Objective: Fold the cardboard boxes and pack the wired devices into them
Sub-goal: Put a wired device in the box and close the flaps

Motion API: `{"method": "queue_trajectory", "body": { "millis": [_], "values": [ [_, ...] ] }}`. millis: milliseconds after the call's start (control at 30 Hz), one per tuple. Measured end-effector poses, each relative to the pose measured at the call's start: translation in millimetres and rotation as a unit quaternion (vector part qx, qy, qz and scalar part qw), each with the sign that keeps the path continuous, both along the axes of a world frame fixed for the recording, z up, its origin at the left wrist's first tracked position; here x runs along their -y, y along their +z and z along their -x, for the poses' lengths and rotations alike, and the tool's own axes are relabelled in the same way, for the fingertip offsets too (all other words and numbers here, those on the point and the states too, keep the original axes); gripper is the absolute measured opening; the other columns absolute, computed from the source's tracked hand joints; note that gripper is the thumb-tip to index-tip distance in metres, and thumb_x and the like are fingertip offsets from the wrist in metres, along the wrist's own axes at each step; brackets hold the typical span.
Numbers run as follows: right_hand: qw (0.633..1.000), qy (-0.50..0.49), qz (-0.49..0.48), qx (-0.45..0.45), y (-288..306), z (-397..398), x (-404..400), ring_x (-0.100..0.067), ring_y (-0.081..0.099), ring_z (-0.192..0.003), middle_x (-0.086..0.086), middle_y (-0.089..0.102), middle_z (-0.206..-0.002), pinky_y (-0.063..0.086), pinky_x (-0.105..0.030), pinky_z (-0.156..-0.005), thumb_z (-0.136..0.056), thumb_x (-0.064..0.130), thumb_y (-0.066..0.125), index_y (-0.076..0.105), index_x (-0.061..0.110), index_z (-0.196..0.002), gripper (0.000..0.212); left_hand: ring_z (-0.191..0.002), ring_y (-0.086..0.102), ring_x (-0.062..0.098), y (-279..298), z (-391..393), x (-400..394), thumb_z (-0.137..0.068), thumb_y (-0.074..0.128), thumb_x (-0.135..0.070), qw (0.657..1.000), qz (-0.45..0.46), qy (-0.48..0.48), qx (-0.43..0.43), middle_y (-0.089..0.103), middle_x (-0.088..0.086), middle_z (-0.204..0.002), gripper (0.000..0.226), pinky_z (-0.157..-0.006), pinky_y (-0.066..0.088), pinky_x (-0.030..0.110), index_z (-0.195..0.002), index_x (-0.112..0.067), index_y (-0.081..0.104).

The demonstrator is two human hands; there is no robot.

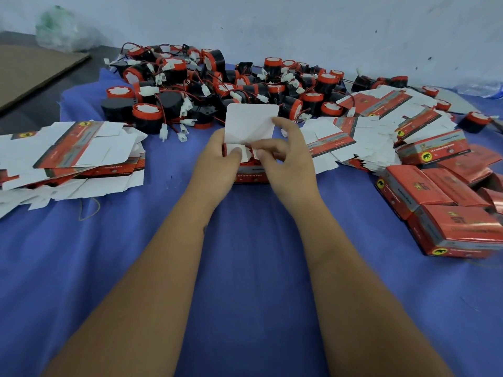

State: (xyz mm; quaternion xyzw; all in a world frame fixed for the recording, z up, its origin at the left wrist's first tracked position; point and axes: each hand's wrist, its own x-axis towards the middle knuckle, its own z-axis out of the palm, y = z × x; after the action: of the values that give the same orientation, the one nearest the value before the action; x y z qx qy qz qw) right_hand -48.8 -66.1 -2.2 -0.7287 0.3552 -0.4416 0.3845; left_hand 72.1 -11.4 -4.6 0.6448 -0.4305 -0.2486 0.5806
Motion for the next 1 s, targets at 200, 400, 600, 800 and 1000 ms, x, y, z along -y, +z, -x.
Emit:
{"method": "queue_trajectory", "body": {
  "millis": [200, 400, 600, 800, 1000],
  "values": [
    [0.999, -0.019, 0.001, 0.027, 1, 6, 6, -0.010, 0.050, -0.110, 0.009, 0.048, -0.122, 0.046, -0.020, -0.089, -0.084, 0.009, 0.072, 0.041, 0.030, -0.140, 0.068, -0.106, 0.057, 0.012, -6, -3, 5, -0.095, 0.054, -0.011, 0.997, 0.031, 0.047, 0.042, 0.064, -0.018, -0.105, 0.028, -0.089, 0.048, 0.029, -0.108, -0.036, 0.056],
    [0.991, 0.008, -0.097, 0.092, 0, 5, 4, -0.009, 0.060, -0.099, -0.003, 0.065, -0.114, 0.048, -0.013, -0.078, -0.088, -0.013, 0.039, 0.072, 0.004, -0.103, 0.040, -0.082, 0.062, 0.008, -6, -2, 3, -0.082, 0.051, 0.007, 0.992, 0.071, 0.103, 0.006, 0.068, -0.007, -0.094, 0.045, -0.071, 0.056, 0.033, -0.075, -0.035, 0.066],
    [0.995, 0.038, -0.088, 0.018, -1, 10, 7, -0.009, 0.051, -0.122, 0.001, 0.058, -0.132, 0.041, -0.026, -0.106, -0.093, 0.010, 0.060, 0.069, 0.012, -0.119, 0.028, -0.103, 0.065, 0.010, 1, -4, 2, -0.091, 0.057, -0.010, 0.985, 0.068, 0.045, -0.152, 0.071, -0.004, -0.114, 0.025, -0.082, 0.052, 0.024, -0.088, -0.021, 0.079],
    [0.997, 0.042, -0.011, -0.063, -6, 11, 11, -0.005, 0.043, -0.130, 0.006, 0.049, -0.139, 0.036, -0.028, -0.112, -0.089, 0.020, 0.070, 0.063, 0.020, -0.129, 0.040, -0.140, 0.037, 0.017, -6, 1, 3, -0.096, 0.049, -0.004, 0.991, 0.015, 0.035, 0.127, 0.043, -0.001, -0.152, 0.043, -0.110, 0.038, 0.028, -0.136, -0.014, 0.059],
    [0.995, 0.010, 0.071, -0.075, -10, 7, 11, 0.001, 0.050, -0.116, 0.007, 0.057, -0.117, 0.036, -0.008, -0.099, -0.089, 0.014, 0.069, 0.067, 0.017, -0.122, 0.033, -0.127, 0.031, -0.011, -10, -1, 2, -0.091, 0.058, 0.002, 0.983, 0.029, 0.000, 0.182, 0.049, -0.004, -0.146, 0.047, -0.089, 0.023, -0.008, -0.134, -0.020, 0.061]
  ]
}}
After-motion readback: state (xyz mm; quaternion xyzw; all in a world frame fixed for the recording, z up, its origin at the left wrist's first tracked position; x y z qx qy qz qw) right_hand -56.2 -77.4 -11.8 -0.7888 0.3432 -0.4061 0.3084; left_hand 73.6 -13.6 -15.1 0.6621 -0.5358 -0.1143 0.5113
